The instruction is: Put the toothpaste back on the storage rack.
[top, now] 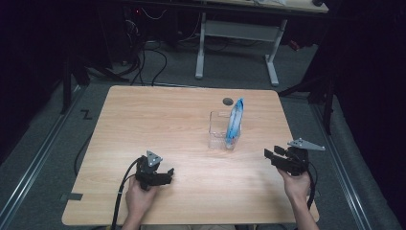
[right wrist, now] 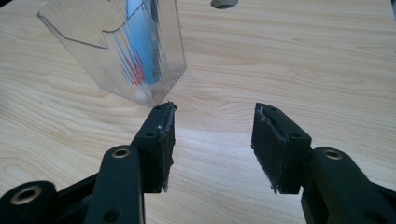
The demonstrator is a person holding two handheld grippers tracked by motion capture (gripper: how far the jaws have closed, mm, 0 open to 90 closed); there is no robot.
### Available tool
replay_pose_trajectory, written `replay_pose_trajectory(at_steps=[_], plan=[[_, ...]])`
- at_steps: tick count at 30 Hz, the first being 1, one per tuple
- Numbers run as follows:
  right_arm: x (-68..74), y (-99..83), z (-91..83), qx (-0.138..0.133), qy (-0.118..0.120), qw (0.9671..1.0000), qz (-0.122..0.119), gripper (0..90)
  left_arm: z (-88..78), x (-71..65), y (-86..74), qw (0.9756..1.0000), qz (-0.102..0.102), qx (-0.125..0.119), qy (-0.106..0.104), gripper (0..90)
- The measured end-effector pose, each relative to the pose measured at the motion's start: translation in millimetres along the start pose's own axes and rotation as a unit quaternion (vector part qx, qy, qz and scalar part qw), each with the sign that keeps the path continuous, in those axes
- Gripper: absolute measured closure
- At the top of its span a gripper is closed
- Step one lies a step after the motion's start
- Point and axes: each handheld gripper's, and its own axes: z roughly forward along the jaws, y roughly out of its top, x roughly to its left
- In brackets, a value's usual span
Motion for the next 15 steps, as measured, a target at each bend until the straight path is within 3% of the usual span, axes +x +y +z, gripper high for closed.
replay_pose_trajectory(at_steps=[15], plan=[[0.6,-13.4,10.6,0.017,-0.002,0.9998,0.005,49.4,0.0,0.0,0.0,1.0000,0.000,0.000,0.000,16.7]])
